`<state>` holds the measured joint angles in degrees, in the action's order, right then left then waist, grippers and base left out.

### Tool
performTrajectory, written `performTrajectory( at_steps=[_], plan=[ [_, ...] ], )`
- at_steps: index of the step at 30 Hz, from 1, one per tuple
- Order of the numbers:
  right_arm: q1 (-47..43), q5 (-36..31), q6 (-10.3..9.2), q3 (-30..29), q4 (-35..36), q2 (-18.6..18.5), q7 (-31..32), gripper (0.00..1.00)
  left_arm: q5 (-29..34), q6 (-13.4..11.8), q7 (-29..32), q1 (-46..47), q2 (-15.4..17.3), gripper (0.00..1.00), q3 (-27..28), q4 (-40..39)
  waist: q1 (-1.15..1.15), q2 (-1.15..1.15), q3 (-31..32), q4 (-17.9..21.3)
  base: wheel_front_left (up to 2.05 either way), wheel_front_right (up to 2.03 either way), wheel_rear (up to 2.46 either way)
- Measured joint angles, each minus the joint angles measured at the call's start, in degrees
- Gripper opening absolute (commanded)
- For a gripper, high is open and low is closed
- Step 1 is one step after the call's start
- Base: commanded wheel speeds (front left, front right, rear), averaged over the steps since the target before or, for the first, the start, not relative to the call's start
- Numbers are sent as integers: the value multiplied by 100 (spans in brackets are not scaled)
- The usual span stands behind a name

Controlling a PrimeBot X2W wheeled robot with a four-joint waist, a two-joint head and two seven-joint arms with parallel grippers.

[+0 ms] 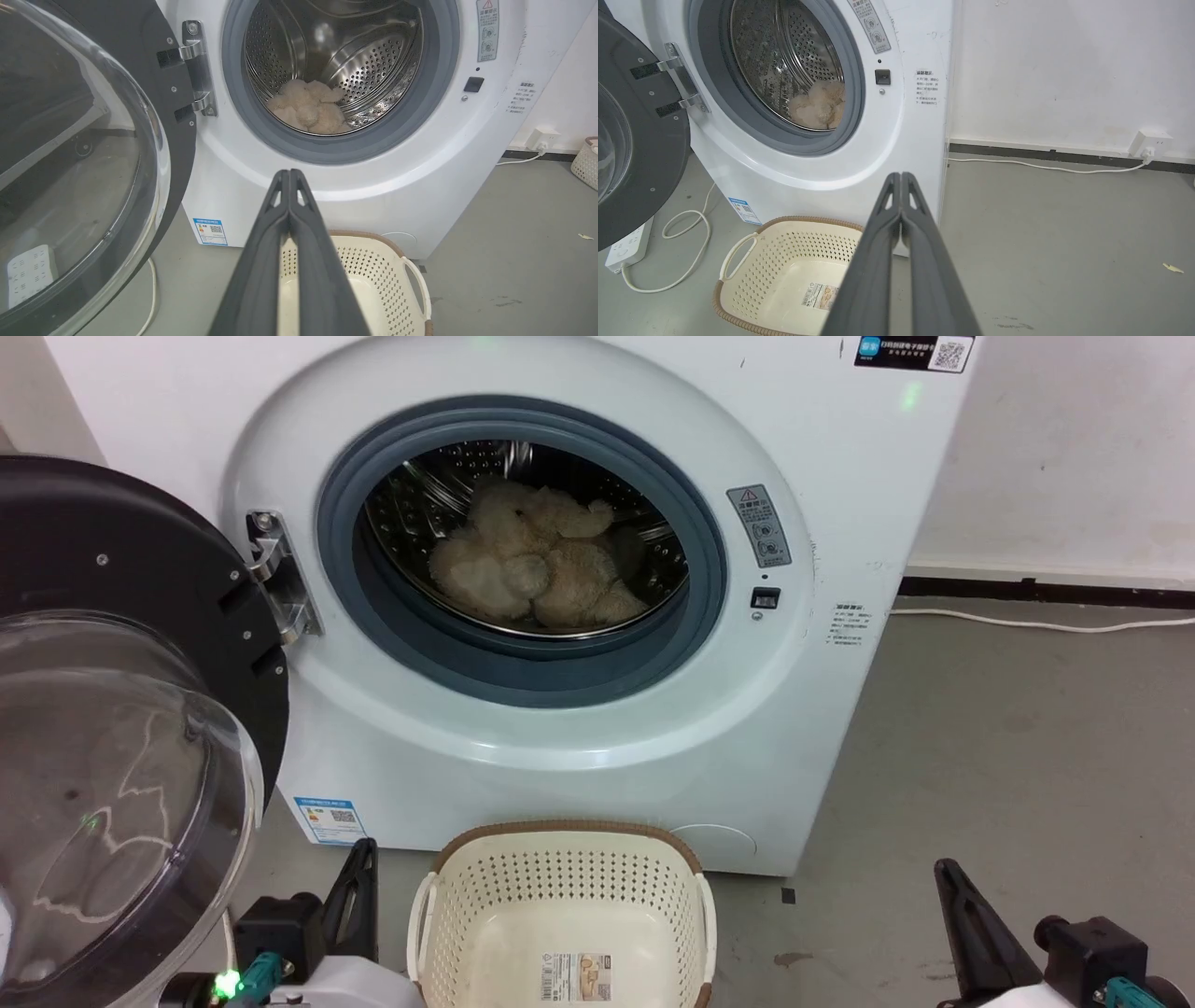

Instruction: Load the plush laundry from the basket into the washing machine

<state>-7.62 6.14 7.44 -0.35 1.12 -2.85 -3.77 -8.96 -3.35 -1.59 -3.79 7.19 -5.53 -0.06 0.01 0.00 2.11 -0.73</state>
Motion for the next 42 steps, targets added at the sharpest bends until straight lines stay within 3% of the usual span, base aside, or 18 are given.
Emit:
performTrajectory(
  at_steps=[42],
  plan=[
    [477,-425,1,22,-64,0,270,0,636,237,107,214,-298,0,394,1,0,0,-157,54,0,0,0]
  ],
)
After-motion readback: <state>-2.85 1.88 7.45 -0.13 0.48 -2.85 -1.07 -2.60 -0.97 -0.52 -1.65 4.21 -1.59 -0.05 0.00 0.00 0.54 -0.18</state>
